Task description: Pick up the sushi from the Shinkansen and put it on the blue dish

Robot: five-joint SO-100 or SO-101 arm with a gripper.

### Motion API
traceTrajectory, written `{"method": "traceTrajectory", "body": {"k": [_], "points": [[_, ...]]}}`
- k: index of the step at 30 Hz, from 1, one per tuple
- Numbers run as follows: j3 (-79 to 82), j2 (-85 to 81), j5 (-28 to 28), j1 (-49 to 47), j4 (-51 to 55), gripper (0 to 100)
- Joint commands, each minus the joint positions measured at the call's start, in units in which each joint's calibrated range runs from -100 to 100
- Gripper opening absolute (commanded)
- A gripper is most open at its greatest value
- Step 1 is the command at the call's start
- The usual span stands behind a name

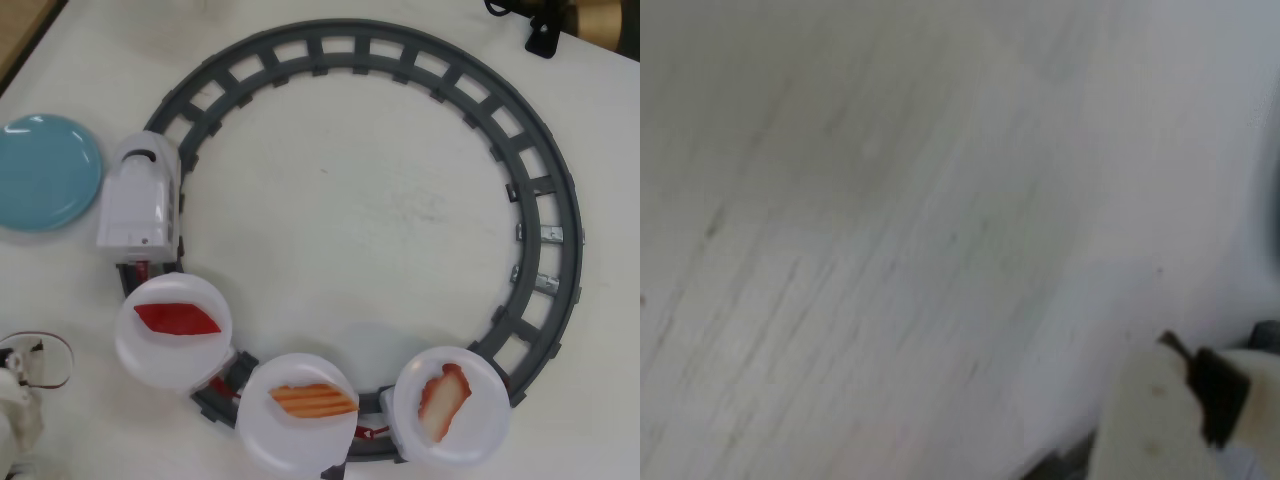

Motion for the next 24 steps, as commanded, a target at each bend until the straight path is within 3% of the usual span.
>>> {"method": "traceTrajectory", "body": {"k": [1, 15, 24], "points": [[-2.4, -0.1, 0.2, 0.7, 0.7, 4], [-17.4, 1.0, 1.8, 3.0, 5.1, 10], [-37.3, 22.5, 2.1, 3.1, 7.5, 10]]}}
